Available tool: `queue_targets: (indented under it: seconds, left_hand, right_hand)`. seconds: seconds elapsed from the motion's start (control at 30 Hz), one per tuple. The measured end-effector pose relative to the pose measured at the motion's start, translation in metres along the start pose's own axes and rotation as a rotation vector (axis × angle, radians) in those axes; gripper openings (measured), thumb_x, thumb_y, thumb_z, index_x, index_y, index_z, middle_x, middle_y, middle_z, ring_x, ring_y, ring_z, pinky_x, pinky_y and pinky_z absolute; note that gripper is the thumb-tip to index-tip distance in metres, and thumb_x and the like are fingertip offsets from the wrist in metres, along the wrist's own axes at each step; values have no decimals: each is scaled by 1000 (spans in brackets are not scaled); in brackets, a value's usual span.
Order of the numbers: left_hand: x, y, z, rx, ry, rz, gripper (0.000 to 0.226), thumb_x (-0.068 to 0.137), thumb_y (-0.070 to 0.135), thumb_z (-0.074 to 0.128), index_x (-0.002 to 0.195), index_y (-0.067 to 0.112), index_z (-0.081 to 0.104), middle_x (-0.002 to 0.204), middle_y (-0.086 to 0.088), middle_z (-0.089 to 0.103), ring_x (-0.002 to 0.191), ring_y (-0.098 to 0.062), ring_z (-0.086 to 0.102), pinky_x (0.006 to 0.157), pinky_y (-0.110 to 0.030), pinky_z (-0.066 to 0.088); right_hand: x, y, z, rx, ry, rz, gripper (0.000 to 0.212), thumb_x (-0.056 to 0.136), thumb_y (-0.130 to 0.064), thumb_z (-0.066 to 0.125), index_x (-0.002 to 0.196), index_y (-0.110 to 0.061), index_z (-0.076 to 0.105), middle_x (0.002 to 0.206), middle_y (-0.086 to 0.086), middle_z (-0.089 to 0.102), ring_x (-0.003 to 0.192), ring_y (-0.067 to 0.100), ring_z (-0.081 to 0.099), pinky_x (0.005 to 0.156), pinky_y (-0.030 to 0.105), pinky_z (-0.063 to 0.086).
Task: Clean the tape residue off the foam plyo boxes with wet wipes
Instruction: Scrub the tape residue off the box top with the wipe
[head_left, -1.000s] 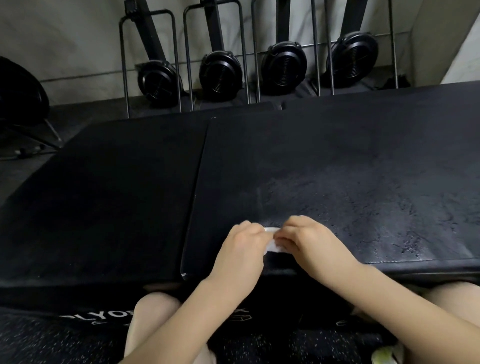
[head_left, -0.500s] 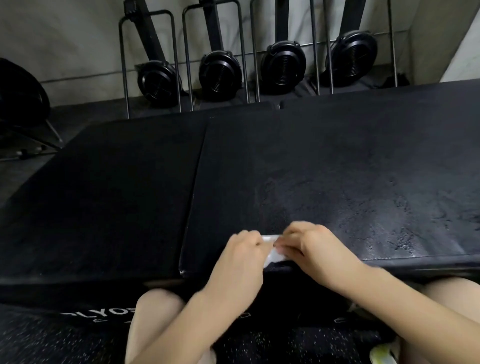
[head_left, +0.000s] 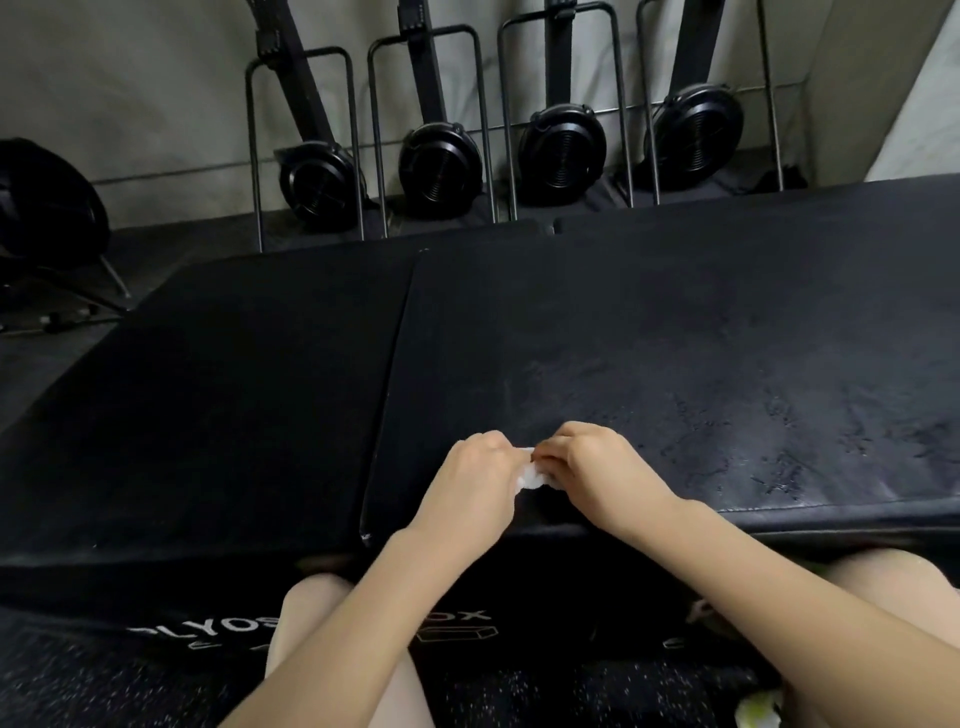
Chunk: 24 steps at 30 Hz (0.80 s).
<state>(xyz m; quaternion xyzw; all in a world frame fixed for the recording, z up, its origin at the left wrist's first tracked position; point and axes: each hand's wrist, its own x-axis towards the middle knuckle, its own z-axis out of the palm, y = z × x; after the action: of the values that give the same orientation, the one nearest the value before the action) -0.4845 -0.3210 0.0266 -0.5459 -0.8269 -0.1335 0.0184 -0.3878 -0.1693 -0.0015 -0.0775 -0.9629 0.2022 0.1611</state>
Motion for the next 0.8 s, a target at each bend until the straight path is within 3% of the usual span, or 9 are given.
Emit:
queue_targets:
  seconds: [0.07,0.17,0.3,0.47,0.6,0.73,0.8]
  left_hand:
    - [-13,6,0,-35,7,-12,30,93,7,50,106,28,67,91,5,54,85,-14,51,79,-26,44]
    - [-42,15,8,-70,68,33,39,89,7,57,114,34,70,82,10,57,78,-11,51,75,-24,48]
    - [-65,26,32,-113,239,50,29,80,11,62,100,27,78,82,10,64,74,-12,56,70,-25,51]
    - [-58,43,51,-72,286,91,24,89,17,49,93,17,73,83,5,62,78,-15,55,76,-31,47]
    - [-74,22,51,-70,291,81,20,87,15,60,102,18,74,86,6,64,79,-16,57,76,-32,48]
    - [-106,-20,40,-22,358,63,24,95,22,55,113,20,71,98,10,64,86,-13,58,81,-30,47]
    - [-120,-43,36,-1,423,28,23,94,19,58,113,19,71,103,11,65,89,-11,59,84,-25,45]
  right_hand:
    - [-15,-4,-3,45,-47,-2,12,95,-25,65,97,-21,77,90,-1,62,81,19,63,72,33,53]
    - [-46,-9,-6,58,-28,-64,10,94,-23,68,99,-24,76,92,-7,64,86,14,62,78,28,52]
    - [-83,-7,0,-44,77,-137,20,84,-17,82,102,-25,78,87,-9,62,80,13,60,69,28,54]
    - [-98,1,13,-210,300,-207,22,84,-12,72,106,-11,77,92,1,67,76,22,57,67,31,50]
    - [-89,-16,32,-234,392,-229,10,86,-10,69,92,-7,77,86,3,67,70,24,56,61,36,50]
    - [-62,-61,57,-197,371,-309,2,80,-6,72,82,-8,71,73,3,59,66,22,51,61,33,43]
    - [-48,-87,70,-162,355,-314,15,71,1,76,73,-9,66,66,2,52,60,20,47,61,30,36]
